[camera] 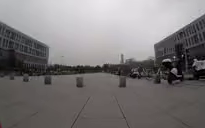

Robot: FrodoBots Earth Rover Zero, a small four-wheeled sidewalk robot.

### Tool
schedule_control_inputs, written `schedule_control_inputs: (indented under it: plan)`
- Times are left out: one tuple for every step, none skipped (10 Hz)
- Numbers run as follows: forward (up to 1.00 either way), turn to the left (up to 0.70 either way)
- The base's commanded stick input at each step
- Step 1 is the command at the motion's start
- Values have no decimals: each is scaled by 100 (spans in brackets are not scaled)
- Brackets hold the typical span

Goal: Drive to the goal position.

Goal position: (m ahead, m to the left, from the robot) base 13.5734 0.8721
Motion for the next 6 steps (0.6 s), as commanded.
schedule_control_inputs:
  plan:
    - [70,0]
    - [70,0]
    - [70,0]
    - [70,0]
    - [70,0]
    - [70,0]
